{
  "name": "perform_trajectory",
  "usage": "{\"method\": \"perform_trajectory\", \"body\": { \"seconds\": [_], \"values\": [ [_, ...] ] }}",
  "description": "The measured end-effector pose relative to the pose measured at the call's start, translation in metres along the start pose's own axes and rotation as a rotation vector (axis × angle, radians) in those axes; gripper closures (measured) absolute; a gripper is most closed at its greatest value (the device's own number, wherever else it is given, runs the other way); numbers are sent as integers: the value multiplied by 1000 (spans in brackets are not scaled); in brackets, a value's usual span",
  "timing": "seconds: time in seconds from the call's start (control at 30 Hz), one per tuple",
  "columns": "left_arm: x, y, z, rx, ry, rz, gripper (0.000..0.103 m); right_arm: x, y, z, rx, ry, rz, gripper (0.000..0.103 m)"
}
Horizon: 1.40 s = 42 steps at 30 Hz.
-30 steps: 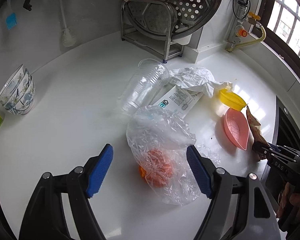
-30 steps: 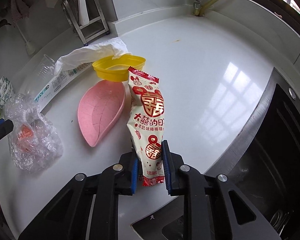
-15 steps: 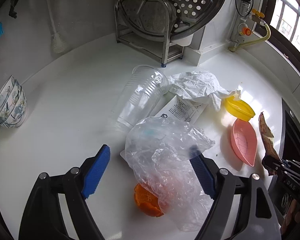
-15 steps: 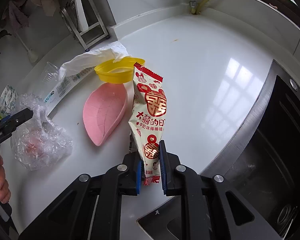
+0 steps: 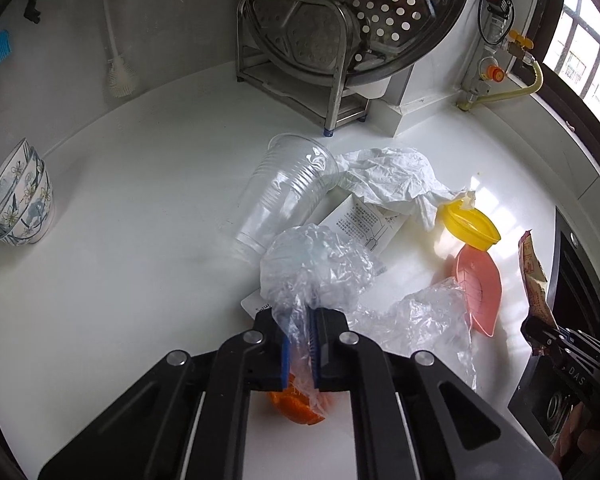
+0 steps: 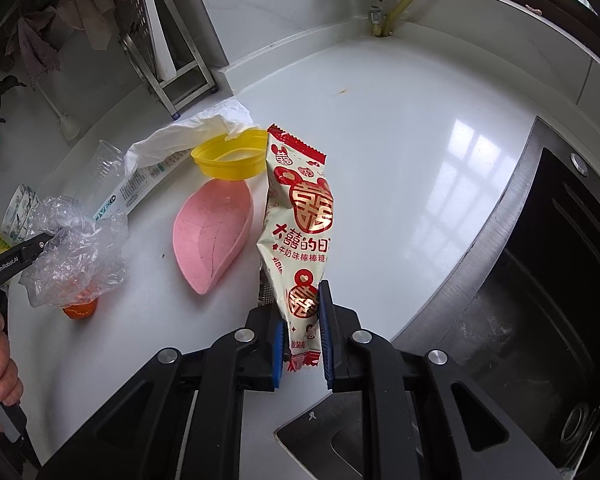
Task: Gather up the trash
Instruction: 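Lift the wrapper and plastic bag and carry them toward the wastebasket with both tools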
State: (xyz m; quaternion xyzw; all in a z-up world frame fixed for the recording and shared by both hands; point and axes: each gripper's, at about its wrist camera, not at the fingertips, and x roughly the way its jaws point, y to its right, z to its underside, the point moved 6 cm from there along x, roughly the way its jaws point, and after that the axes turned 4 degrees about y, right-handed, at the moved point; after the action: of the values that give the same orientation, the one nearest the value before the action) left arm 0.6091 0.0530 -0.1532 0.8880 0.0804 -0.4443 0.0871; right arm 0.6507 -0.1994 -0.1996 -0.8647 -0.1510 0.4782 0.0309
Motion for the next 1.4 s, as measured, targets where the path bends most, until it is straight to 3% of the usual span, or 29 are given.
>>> {"method": "perform_trajectory", "body": {
  "seconds": [0.53, 0.83, 1.07, 1.4],
  "values": [
    [-84, 11, 11, 111, 80, 11, 95, -59, -7, 4, 24, 69, -27, 88],
    [-120, 31, 24, 195, 120, 126, 95, -112, -13, 28, 85, 135, 24, 88],
    [-139, 53, 46, 341, 158, 247, 95, -157, -13, 71, 172, 187, 132, 88],
    [-145, 90, 100, 482, 73, 347, 95, -192, -8, 157, 312, 167, 163, 88]
  ]
}}
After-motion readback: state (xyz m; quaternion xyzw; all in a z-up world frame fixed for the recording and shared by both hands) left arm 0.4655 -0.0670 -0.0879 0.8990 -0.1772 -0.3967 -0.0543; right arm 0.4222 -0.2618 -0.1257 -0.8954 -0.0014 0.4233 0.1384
